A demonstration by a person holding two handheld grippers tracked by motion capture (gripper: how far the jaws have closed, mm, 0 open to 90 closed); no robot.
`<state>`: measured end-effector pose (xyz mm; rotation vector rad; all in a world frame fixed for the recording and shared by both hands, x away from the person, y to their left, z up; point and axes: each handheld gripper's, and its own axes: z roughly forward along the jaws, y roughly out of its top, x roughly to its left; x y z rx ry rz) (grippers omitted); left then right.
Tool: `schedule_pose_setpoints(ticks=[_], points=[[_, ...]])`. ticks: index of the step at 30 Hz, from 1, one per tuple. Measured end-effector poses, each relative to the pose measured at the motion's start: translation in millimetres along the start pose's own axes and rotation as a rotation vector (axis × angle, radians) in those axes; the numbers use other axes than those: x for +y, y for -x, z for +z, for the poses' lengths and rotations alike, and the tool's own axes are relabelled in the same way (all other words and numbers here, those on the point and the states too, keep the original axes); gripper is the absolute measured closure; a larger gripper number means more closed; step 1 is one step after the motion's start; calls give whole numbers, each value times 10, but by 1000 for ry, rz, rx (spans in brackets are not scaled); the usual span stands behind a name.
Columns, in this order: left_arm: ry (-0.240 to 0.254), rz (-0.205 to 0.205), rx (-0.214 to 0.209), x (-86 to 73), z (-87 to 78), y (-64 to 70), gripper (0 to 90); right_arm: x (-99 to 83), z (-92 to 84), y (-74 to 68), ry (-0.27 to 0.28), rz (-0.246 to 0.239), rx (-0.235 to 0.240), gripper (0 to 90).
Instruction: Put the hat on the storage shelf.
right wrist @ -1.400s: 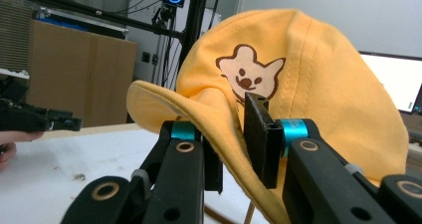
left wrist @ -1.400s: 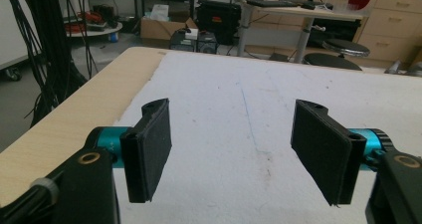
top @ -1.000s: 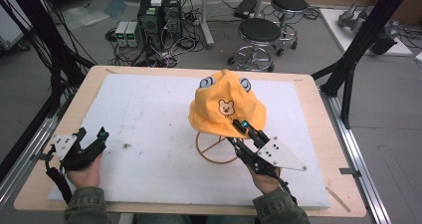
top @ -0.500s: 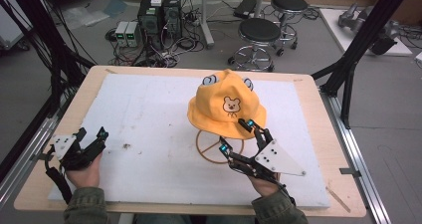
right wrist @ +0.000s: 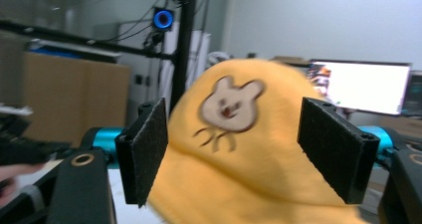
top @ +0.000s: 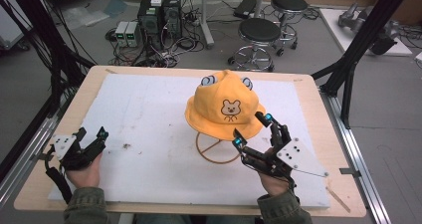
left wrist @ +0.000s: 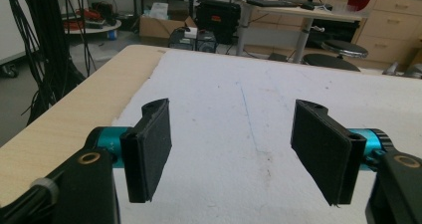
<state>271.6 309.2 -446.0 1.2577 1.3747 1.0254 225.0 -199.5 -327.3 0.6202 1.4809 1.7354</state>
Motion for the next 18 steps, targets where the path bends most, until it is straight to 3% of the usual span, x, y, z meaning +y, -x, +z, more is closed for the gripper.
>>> schedule_pose_setpoints(ticks=[7, 18], points=[[0, 0, 1, -1, 1, -3, 324, 60, -70, 212, 17, 36, -112, 263], [3, -2, 1, -1, 3, -3, 324, 74, -201, 502, 10, 49, -239, 263]])
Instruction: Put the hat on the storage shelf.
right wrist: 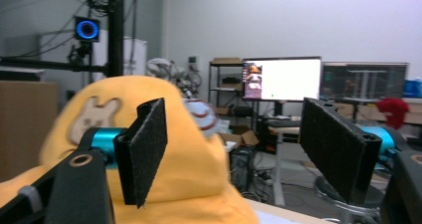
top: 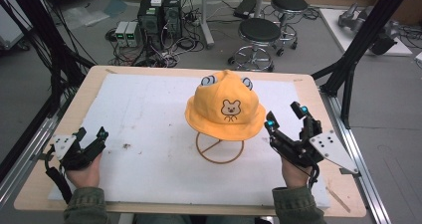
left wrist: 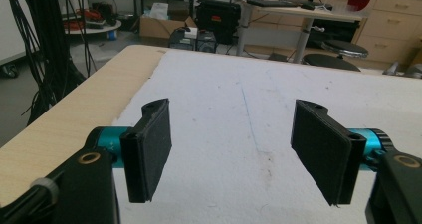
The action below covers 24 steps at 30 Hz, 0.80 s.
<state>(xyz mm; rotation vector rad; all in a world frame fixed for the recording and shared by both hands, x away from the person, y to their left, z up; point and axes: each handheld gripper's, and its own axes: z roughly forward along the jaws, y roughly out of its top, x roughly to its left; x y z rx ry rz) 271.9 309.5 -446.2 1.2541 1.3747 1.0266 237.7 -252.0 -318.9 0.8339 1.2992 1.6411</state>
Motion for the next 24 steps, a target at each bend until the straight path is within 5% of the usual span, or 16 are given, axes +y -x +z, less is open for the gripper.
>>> schedule_pose_setpoints(ticks=[16, 24], points=[[9, 23, 2, 13, -10, 29, 324, -100, -195, 294, -62, 15, -139, 259], [9, 30, 6, 15, -12, 16, 324, -327, -306, 451, -146, 33, -215, 252]])
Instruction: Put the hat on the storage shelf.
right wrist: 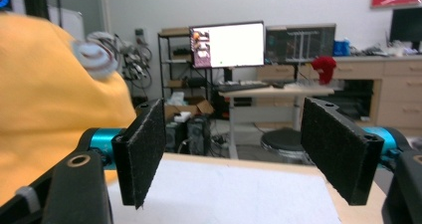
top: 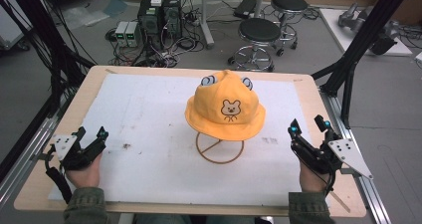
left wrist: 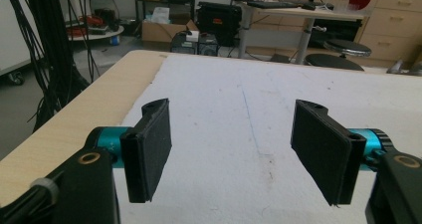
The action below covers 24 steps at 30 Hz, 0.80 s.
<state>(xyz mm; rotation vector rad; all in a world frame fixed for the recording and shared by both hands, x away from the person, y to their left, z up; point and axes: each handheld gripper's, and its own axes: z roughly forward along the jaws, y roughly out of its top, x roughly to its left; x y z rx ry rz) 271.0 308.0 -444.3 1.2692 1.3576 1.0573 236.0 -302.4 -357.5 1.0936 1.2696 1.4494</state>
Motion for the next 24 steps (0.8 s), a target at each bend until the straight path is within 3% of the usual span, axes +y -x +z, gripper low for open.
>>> schedule_pose_setpoints(ticks=[7, 18, 21, 24], points=[[11, 0, 1, 7, -2, 3, 324, -195, -14, 99, -59, 12, -51, 243], [26, 8, 2, 19, -14, 3, 324, -460, 6, 149, -122, -20, -101, 214], [29, 8, 3, 21, -16, -2, 324, -490, 17, 161, -142, -10, -115, 206], [34, 6, 3, 22, -18, -2, 323, -513, 34, 151, -171, -32, -121, 191]])
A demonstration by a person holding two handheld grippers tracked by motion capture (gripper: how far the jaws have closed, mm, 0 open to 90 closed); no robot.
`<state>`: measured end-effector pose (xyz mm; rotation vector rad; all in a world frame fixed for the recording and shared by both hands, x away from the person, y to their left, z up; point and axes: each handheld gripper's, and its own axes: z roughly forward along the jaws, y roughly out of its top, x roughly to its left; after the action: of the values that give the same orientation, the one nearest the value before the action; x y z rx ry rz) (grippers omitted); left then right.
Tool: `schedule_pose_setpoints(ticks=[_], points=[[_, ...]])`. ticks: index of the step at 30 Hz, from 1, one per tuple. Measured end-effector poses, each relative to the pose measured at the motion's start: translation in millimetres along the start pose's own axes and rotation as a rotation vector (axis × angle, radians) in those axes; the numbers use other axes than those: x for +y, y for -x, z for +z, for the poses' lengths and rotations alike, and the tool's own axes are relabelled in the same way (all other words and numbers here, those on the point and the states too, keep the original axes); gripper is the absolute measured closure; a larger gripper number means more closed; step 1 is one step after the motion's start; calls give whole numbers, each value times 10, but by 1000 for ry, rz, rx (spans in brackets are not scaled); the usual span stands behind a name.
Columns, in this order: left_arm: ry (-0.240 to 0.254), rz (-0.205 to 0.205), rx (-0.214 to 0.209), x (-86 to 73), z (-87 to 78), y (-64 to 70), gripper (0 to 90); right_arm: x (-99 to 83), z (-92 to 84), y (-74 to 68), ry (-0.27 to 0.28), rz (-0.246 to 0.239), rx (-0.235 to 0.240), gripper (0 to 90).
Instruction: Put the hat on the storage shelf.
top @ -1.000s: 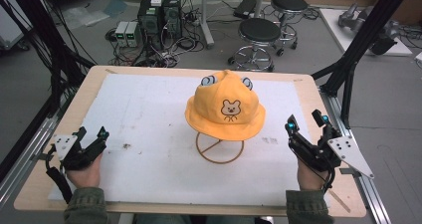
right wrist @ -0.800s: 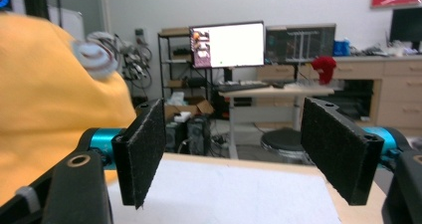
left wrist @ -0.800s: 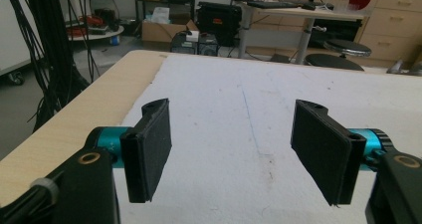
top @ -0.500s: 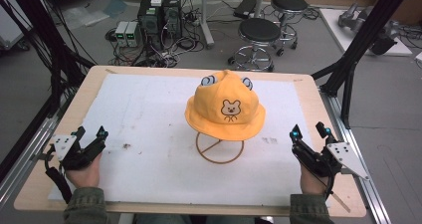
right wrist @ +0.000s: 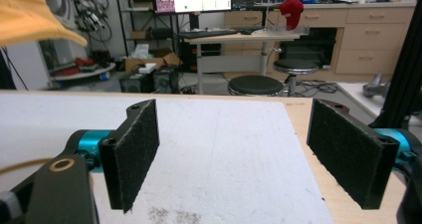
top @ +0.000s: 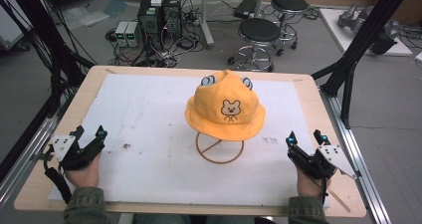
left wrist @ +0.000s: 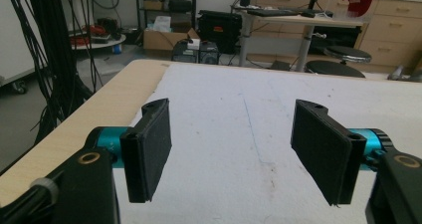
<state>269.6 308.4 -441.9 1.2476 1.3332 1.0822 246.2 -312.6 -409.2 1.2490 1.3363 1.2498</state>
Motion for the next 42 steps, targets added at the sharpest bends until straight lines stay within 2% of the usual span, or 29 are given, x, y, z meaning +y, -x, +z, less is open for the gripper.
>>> schedule_pose_setpoints(ticks=[4, 5, 7, 11, 24, 32, 42], points=[[3, 3, -2, 3, -5, -1, 323, -20, -5, -19, -4, 6, 8, 188], [2, 3, -1, 3, -5, -2, 323, -53, -18, -17, 24, 18, 18, 192], [3, 3, 0, 4, -5, -3, 323, -100, -23, 12, 7, 68, 18, 192], [6, 1, 2, 5, -4, -7, 323, -112, -23, 53, 12, 98, 6, 192], [4, 6, 4, 2, 4, -6, 323, -148, 18, 50, 1, 87, 1, 192], [3, 15, 9, 5, -6, -12, 323, -155, 38, 17, -11, 66, 16, 192], [2, 16, 10, 5, -2, -13, 323, -157, 47, 16, -20, 68, 18, 192]])
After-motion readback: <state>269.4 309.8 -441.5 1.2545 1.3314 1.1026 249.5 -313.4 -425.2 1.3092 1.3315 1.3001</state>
